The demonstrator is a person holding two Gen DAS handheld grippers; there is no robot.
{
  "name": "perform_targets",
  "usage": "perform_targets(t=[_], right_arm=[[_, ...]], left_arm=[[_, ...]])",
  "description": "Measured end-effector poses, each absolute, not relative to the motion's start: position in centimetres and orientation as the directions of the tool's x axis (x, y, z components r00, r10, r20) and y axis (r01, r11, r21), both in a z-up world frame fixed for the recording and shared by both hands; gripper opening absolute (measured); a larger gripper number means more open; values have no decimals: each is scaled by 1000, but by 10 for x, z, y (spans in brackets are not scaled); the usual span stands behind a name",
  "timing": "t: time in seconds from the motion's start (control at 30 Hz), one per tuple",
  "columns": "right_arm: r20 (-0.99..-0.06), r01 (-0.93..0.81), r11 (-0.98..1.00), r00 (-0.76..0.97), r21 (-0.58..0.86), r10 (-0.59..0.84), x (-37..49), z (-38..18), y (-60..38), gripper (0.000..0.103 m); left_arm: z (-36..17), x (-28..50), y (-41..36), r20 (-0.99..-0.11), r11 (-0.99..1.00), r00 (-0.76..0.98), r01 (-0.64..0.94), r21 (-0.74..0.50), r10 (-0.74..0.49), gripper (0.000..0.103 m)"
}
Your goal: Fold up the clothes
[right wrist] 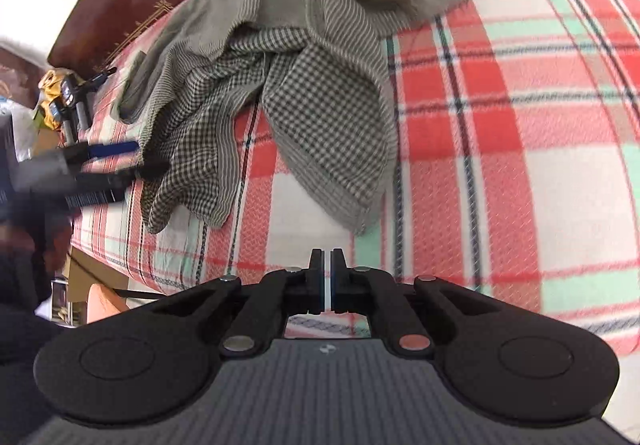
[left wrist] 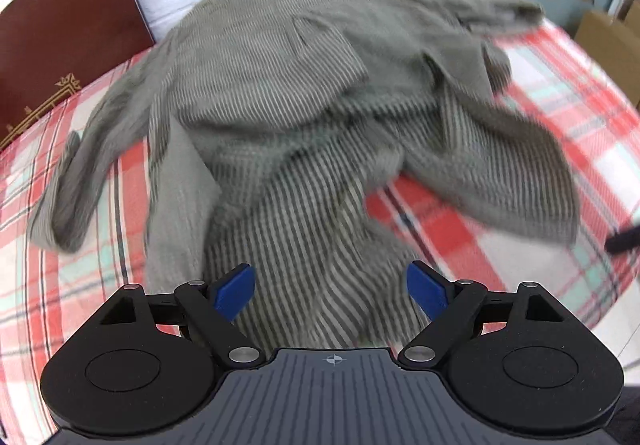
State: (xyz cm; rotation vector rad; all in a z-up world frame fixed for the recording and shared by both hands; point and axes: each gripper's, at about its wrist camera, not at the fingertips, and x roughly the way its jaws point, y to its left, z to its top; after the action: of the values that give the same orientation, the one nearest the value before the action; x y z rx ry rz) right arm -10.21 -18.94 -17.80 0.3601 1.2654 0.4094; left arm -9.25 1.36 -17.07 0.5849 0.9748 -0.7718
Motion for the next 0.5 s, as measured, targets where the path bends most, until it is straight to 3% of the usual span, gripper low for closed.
perform_targets(t=[0.1, 0.17, 0.2, 0.23, 0.37, 0.5], right_arm=[[-835, -111, 865, 229, 489, 501, -103, -180, -197, 4], [-834, -125, 862, 217, 491, 507, -106, -181, -200, 5], [-834, -136, 860, 211, 492, 510, -108, -181, -201, 5], [-833, -145, 858, 208, 492, 513, -109, -181, -202, 6], [-824, -156, 856, 231, 493, 517, -108, -180, -207, 12], [-815, -183, 869, 302, 459, 494, -89, -171, -205, 26]], left_arm=[[-187, -108, 8, -884, 615, 397, 769, 173, -247, 90], [-197, -109, 4, -888, 634, 411, 748, 197, -209, 80], [-201, -108, 2, -893, 645, 407, 738, 198, -191, 47], [-204, -104, 3, -904, 656, 387, 733, 181, -183, 3], [-195, -97, 18, -915, 697, 353, 706, 122, -197, 0], [-179, -97, 39, -907, 699, 362, 705, 116, -214, 0]])
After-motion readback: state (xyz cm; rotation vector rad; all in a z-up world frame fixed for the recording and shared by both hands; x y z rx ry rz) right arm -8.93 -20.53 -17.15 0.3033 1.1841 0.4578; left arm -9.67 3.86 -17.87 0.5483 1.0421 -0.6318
